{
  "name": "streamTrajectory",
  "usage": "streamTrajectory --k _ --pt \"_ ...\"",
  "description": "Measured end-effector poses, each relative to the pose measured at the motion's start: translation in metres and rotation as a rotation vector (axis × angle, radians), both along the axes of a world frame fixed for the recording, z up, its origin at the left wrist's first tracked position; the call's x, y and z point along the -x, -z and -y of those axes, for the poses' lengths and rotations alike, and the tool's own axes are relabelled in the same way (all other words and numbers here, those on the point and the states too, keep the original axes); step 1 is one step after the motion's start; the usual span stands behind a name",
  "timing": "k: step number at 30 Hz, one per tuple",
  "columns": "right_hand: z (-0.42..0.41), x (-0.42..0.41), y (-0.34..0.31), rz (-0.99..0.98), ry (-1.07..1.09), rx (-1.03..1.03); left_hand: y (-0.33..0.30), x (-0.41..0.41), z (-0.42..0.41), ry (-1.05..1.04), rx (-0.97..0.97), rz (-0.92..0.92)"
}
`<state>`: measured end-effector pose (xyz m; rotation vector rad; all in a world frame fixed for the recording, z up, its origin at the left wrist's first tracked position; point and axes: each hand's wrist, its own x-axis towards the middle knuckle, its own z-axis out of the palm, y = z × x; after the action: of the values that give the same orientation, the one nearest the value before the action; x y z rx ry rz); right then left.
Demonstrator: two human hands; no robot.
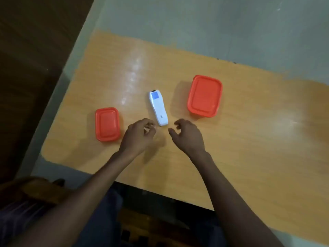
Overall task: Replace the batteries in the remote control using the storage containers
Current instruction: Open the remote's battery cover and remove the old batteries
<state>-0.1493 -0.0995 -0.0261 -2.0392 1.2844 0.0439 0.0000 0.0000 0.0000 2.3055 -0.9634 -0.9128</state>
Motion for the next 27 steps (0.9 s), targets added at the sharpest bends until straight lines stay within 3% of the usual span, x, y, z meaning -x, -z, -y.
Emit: streamTrajectory --k 9,15,20,27 --pt "0.011 -0.063 0.093 0.066 -0.020 0.447 0.103 -0.028 -0.015 -0.070 0.280 -0.044" --pt "0.012 -0.057 0.103 0.201 0.143 0.435 0.127 -0.037 -0.033 -0.049 0.430 -0.185" --pt "-0.033 -0.027 0.094 0.307 0.234 0.456 0.129 -0.027 -0.073 -0.050 0.553 -0.376" --pt "-0.134 0.013 0.074 0.360 0.310 0.383 0.092 0.017 -0.106 -0.055 0.440 -0.732"
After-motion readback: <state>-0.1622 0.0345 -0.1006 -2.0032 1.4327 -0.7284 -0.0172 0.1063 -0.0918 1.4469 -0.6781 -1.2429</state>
